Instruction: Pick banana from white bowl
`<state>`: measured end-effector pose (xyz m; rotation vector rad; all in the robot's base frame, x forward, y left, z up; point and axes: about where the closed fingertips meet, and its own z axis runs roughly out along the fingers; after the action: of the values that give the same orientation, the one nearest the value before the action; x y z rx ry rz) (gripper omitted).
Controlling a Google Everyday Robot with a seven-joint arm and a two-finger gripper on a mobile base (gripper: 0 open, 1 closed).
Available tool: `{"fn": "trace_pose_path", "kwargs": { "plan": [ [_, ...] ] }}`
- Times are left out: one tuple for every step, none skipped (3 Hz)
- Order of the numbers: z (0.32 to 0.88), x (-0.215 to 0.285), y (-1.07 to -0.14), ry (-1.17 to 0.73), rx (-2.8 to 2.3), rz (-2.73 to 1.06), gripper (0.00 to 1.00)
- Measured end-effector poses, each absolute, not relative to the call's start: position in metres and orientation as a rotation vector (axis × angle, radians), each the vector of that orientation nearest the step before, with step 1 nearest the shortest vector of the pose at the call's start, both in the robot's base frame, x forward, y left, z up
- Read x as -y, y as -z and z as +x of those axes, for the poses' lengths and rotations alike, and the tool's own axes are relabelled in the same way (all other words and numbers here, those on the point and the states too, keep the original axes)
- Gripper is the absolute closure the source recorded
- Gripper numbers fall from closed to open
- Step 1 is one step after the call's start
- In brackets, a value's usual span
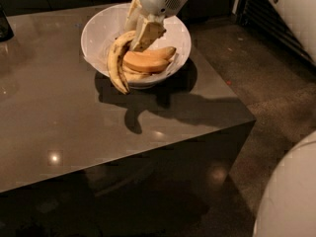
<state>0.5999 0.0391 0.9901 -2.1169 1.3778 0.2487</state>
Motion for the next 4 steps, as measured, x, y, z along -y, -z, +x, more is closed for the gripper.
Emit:
{"fn": "trace_pose_path", "kwargs": {
  "plan": [
    [0.590, -0.043, -0.988, -0.275, -1.359, -2.105, 1.00],
    [0.564, -0.048, -0.985, -0.312, -1.343, -2.080, 1.00],
    [0.533, -0.053, -0.982, -0.315, -1.357, -2.060, 1.00],
    [0.490, -0.056, -0.980, -0.289, -1.397, -2.037, 1.00]
  ]
}}
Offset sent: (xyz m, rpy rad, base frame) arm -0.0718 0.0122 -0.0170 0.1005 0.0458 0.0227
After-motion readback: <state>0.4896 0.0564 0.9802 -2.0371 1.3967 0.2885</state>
